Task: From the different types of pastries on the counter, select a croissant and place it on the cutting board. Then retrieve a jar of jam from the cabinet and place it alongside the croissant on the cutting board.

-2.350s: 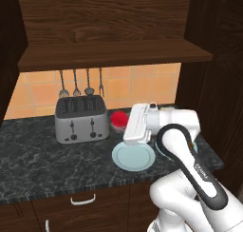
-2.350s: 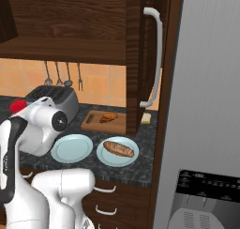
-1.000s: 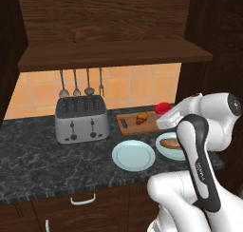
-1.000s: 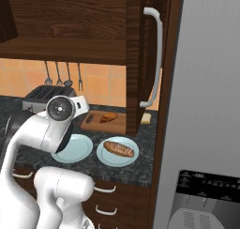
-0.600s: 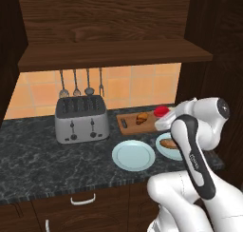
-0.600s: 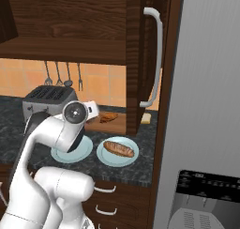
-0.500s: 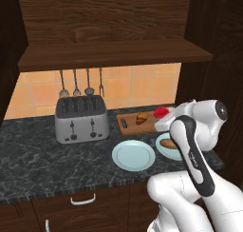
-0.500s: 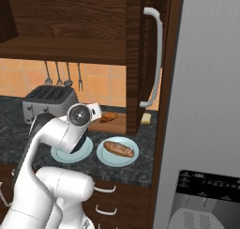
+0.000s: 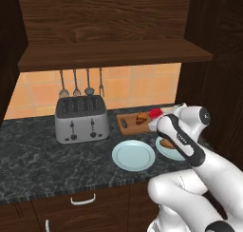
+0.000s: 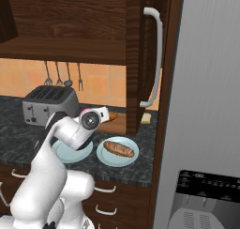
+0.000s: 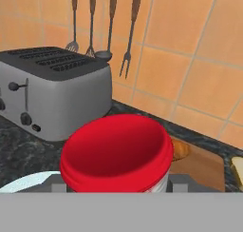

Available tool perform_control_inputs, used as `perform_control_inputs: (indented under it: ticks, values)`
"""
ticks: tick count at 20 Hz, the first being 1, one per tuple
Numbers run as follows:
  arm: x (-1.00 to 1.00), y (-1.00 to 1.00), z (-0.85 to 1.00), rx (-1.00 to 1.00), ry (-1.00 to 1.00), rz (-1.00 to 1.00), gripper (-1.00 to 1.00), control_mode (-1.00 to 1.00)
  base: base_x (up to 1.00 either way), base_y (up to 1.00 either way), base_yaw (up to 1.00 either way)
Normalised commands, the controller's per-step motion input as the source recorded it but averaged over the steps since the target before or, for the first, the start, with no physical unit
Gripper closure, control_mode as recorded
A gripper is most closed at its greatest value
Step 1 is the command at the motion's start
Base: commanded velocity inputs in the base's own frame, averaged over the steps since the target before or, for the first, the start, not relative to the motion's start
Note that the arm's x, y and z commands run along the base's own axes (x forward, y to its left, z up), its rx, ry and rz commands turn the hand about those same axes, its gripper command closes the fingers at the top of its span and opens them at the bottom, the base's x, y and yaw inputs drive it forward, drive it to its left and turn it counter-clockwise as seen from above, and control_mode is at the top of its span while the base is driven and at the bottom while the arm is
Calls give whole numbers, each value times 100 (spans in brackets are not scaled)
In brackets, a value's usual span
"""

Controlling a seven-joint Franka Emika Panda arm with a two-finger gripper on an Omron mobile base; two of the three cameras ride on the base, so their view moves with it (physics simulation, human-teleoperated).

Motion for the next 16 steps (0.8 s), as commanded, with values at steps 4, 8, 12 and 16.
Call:
perform_control_inputs:
  ticks: [4, 8, 12, 16]
  values:
    - [66, -36, -13, 4, 0, 0, 100, -100, 0, 0, 0]
    - [43, -46, -18, 8, 0, 0, 100, -100, 0, 0, 0]
    - [13, -20, -10, 6, 0, 0, 100, -100, 0, 0, 0]
    - [7, 0, -2, 0, 0, 0, 100, -100, 0, 0, 0]
